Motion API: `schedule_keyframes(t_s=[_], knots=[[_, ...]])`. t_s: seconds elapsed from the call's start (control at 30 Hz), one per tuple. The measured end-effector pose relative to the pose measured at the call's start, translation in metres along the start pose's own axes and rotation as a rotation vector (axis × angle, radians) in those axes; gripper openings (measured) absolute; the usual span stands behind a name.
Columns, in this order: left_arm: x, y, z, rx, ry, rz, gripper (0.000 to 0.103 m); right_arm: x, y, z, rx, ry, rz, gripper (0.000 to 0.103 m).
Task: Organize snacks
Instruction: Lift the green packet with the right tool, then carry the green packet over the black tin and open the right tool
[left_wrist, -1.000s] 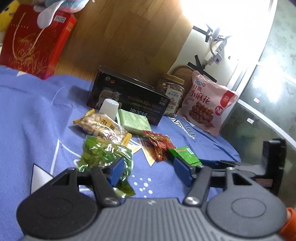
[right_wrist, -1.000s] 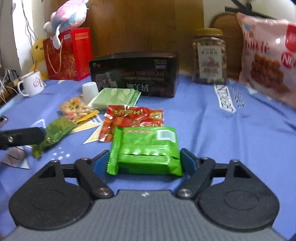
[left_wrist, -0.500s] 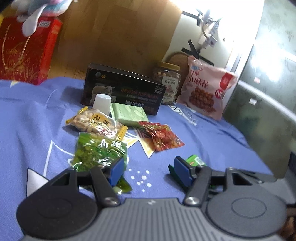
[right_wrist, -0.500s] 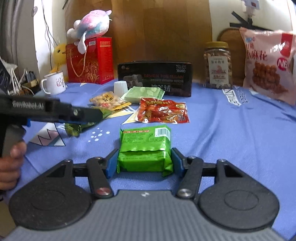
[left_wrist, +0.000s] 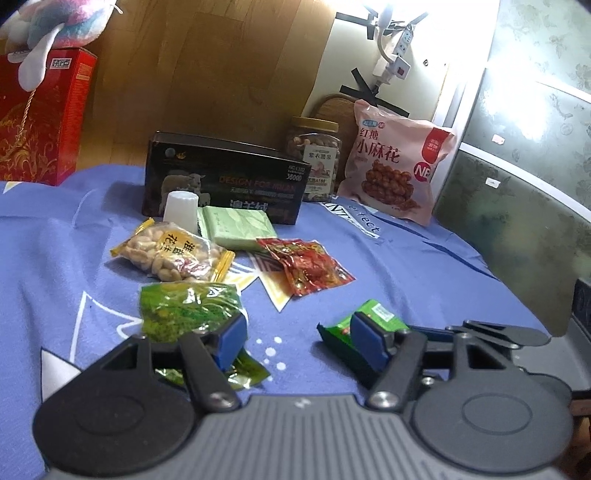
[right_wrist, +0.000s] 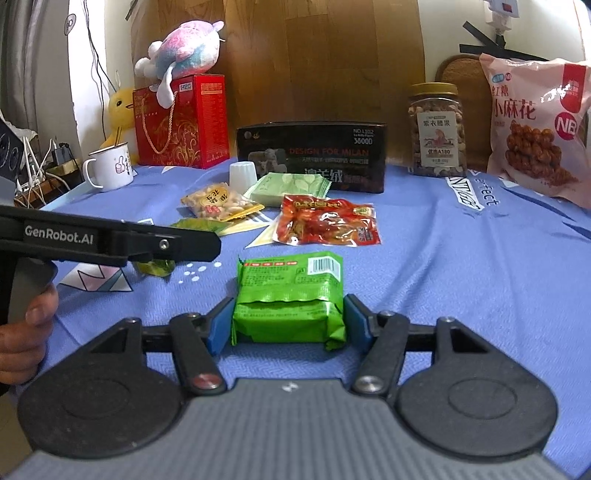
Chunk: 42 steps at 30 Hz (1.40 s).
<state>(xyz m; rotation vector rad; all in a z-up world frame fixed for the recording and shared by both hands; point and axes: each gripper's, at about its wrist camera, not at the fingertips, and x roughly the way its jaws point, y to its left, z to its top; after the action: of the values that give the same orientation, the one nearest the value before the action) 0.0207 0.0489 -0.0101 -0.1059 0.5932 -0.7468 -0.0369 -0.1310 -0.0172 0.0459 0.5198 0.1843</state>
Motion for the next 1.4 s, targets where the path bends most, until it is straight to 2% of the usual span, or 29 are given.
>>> schedule_keyframes(t_s=[0.3, 1.1, 1.27, 1.4], knots=[[-0.001, 0.005, 0.0, -0.029, -0.001, -0.021, 0.064, 0.0, 0.0, 0.0, -0.001, -0.001, -0.001, 0.066], [-0.002, 0.004, 0.0, -0.031, -0.001, -0.011, 0.064, 0.0, 0.002, 0.0, -0.01, 0.001, -0.005, 0.067], [0.002, 0.001, 0.0, -0.003, 0.032, -0.015, 0.064, 0.001, 0.003, 0.0, -0.018, 0.004, -0.009, 0.067], [0.012, -0.002, 0.001, 0.024, 0.091, -0.024, 0.064, 0.001, 0.002, 0.0, -0.01, 0.002, -0.006, 0.067]])
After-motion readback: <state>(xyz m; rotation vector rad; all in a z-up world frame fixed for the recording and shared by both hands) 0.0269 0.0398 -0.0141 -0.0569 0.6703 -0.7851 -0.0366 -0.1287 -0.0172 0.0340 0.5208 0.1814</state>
